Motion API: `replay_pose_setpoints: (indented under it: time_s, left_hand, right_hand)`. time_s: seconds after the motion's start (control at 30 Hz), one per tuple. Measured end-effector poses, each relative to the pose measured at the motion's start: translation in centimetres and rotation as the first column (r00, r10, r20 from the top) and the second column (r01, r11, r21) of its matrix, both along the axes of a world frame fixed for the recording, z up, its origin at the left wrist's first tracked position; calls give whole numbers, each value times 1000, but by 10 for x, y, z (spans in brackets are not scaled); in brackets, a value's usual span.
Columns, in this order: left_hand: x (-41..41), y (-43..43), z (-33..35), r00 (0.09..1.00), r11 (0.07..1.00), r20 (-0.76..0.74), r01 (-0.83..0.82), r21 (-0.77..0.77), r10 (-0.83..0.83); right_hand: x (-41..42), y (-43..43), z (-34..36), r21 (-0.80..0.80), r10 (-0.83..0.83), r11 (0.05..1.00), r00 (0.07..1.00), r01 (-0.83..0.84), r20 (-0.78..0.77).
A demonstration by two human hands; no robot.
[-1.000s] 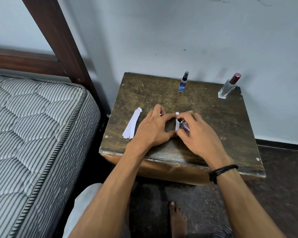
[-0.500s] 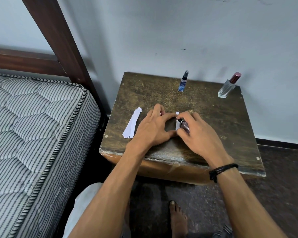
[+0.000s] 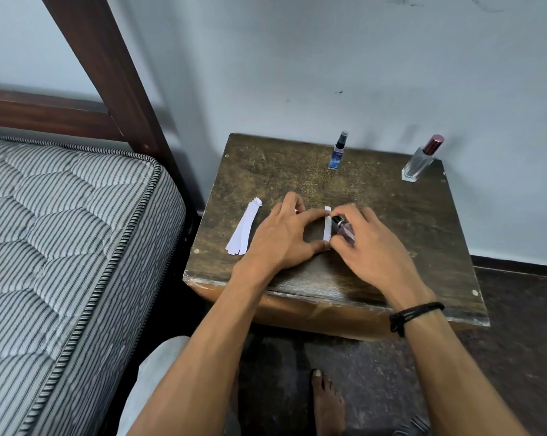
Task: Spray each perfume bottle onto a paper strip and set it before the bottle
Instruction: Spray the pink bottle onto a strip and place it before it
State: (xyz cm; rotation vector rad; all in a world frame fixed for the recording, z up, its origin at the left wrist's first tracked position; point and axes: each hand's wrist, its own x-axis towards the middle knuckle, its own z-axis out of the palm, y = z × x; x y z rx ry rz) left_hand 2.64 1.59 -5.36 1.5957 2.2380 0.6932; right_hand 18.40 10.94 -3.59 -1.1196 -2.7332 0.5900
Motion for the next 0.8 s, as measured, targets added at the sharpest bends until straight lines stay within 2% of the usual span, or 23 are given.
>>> replay_pose_setpoints:
  time_s: [0.33,0.8]
  left_hand:
    - [1,1,2,1000,1000,6,-20,2,20]
    - [1,-2,7,997,999,76,-25,-31,27]
  right_hand:
    - [-3,-4,-3,107,12,994,1000,-11,-10]
    - [-4,-3,4,23,-4,1000,1000,5,-12]
